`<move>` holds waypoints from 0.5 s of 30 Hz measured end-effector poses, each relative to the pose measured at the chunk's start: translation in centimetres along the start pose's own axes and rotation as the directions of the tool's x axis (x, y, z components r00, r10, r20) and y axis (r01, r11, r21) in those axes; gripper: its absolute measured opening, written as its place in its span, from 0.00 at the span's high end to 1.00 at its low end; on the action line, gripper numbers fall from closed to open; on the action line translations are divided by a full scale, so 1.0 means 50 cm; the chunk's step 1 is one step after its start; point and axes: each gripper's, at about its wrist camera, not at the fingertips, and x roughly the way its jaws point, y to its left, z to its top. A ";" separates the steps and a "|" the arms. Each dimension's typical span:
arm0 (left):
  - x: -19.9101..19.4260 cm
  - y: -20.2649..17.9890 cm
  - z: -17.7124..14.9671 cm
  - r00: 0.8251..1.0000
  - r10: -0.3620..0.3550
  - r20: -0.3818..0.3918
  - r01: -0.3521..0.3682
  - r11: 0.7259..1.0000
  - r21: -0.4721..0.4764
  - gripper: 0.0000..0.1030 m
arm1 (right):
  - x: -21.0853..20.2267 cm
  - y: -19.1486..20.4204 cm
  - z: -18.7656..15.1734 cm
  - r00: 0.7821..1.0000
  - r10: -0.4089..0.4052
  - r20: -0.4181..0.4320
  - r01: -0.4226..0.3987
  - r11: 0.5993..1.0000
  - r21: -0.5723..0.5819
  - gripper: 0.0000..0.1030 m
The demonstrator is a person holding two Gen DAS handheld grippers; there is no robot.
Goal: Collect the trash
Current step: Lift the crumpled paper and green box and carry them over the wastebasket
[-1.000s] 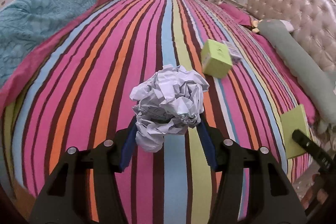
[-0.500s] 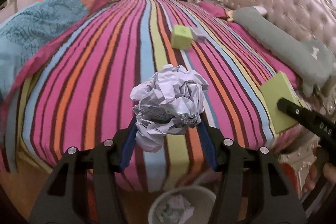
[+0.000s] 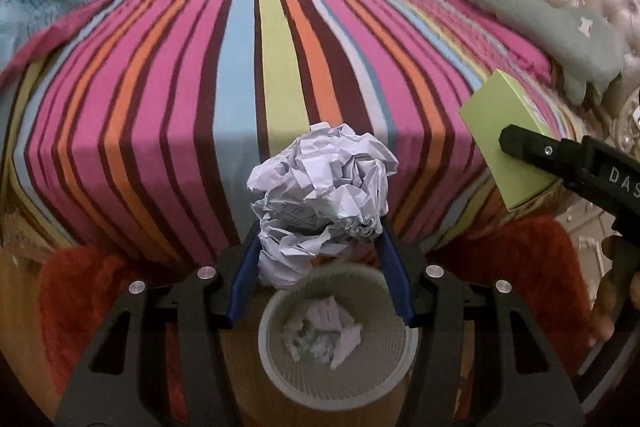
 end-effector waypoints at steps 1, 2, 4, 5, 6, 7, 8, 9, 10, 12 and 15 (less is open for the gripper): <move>0.007 -0.001 -0.009 1.000 0.005 -0.018 -0.005 1.000 0.001 0.47 | 0.007 -0.002 -0.009 1.000 -0.001 -0.019 0.002 1.000 0.007 0.44; 0.013 -0.002 -0.016 0.999 0.004 -0.033 -0.004 1.000 -0.002 0.47 | 0.018 -0.004 -0.019 0.999 0.003 -0.045 -0.002 1.000 0.019 0.44; 0.030 0.001 -0.029 0.997 -0.008 -0.079 0.007 1.000 -0.018 0.47 | 0.038 -0.007 -0.035 0.995 0.007 -0.095 -0.003 0.999 0.046 0.44; 0.037 0.003 -0.032 0.995 -0.009 -0.098 0.007 1.000 -0.022 0.47 | 0.051 -0.011 -0.046 0.992 0.010 -0.124 -0.002 0.998 0.060 0.44; 0.046 0.005 -0.037 0.993 -0.008 -0.118 0.005 1.000 -0.028 0.47 | 0.062 -0.014 -0.054 0.989 0.014 -0.150 -0.003 0.997 0.074 0.44; 0.055 0.007 -0.042 0.990 -0.010 -0.140 0.006 0.999 -0.035 0.47 | 0.072 -0.016 -0.063 0.985 0.014 -0.172 0.001 0.996 0.084 0.44; 0.061 0.008 -0.046 0.987 -0.014 -0.158 0.008 0.999 -0.041 0.47 | 0.084 -0.018 -0.072 0.980 0.011 -0.197 0.007 0.996 0.091 0.44; 0.070 0.009 -0.051 0.984 -0.017 -0.178 0.009 0.999 -0.050 0.47 | 0.094 -0.019 -0.079 0.975 0.007 -0.221 0.014 0.996 0.094 0.44; 0.079 0.010 -0.055 0.980 -0.020 -0.198 0.008 0.998 -0.057 0.47 | 0.104 -0.020 -0.086 0.970 0.006 -0.243 0.018 0.995 0.099 0.44; 0.096 0.011 -0.063 0.972 -0.024 -0.234 0.009 0.998 -0.066 0.47 | 0.126 -0.022 -0.100 0.955 0.015 -0.295 0.022 0.993 0.120 0.44; 0.121 0.009 -0.073 0.956 -0.040 -0.291 0.018 0.997 -0.078 0.47 | 0.155 -0.027 -0.116 0.934 0.013 -0.357 0.038 0.990 0.135 0.44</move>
